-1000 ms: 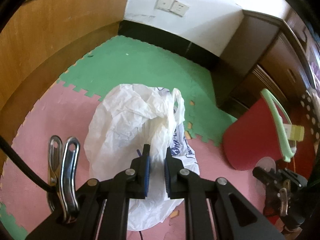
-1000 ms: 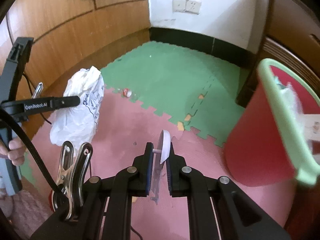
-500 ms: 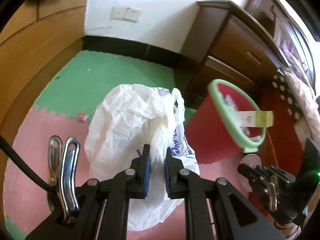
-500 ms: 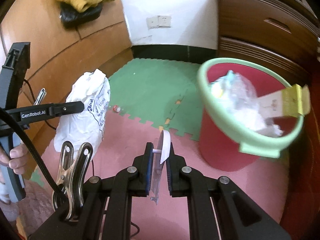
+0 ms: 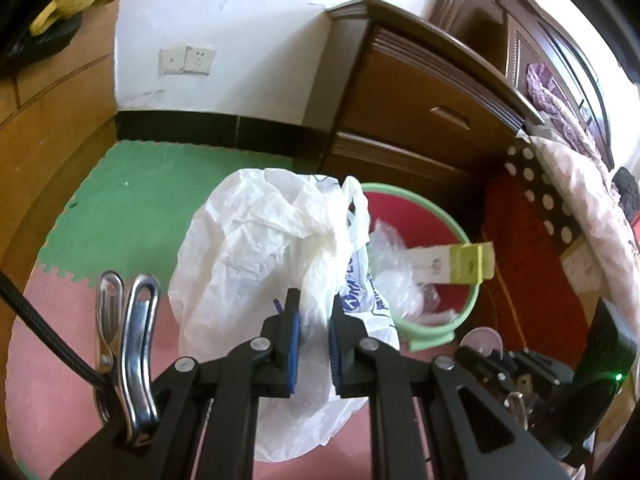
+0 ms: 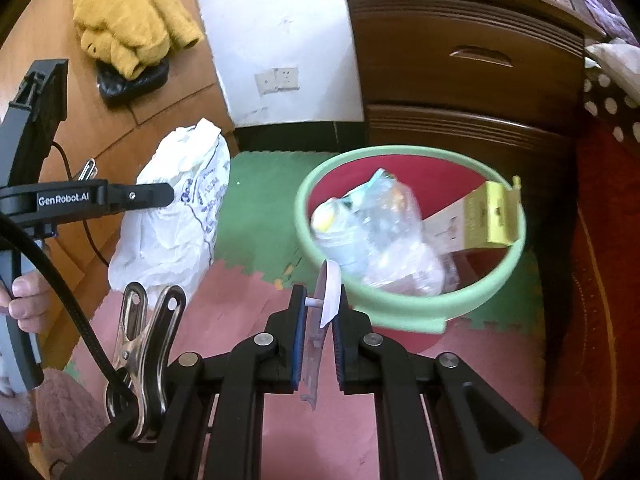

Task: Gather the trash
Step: 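Carry the white bag with the left tool while the right tool carries the plastic piece to the bucket, then lower the white bag into the bucket and open the left tool, then open the right tool over the bucket while the left tool withdraws, then turn both open tools away from the bucket toward the clear bottle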

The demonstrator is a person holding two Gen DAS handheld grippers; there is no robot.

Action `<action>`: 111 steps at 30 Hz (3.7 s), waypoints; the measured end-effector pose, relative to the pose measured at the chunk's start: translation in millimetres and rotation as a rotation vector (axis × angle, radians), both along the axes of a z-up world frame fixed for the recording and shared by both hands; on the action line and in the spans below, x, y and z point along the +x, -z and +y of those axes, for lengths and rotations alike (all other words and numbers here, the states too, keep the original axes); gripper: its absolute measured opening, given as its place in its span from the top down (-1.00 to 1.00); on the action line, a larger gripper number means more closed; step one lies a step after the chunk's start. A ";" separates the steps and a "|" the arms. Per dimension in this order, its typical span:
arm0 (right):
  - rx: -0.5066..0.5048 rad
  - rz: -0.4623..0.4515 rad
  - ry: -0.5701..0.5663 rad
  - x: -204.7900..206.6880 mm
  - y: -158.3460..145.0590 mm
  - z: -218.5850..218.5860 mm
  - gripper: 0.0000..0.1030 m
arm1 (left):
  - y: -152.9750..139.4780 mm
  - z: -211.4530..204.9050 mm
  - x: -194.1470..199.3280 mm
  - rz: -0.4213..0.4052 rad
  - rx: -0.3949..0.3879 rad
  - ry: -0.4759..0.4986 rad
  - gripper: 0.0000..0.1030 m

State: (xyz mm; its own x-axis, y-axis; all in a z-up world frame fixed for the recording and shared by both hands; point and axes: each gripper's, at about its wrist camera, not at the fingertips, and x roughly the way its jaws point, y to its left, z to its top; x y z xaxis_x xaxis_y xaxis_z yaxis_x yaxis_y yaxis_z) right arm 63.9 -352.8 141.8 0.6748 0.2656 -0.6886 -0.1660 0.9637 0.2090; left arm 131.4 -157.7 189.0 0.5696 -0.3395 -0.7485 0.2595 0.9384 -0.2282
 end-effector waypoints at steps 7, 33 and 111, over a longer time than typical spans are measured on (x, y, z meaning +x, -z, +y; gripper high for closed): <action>0.017 -0.015 0.020 11.9 -1.1 -26.5 0.75 | -7.7 -40.0 22.2 -0.015 -0.016 0.022 0.76; -0.001 -0.008 0.043 44.2 14.6 -56.7 0.75 | 47.8 -150.9 88.8 -0.022 -0.001 0.137 0.57; 0.076 -0.093 -0.131 -83.3 -86.1 176.9 0.32 | -52.2 194.6 -138.2 -0.116 0.110 -0.336 0.36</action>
State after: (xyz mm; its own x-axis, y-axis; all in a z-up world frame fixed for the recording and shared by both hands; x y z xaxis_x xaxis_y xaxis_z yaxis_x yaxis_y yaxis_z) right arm -19.3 -175.8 227.9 0.6905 0.4045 -0.5997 -0.3114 0.9145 0.2584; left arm -6.9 36.9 241.2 0.7187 -0.0406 -0.6941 -0.0488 0.9929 -0.1087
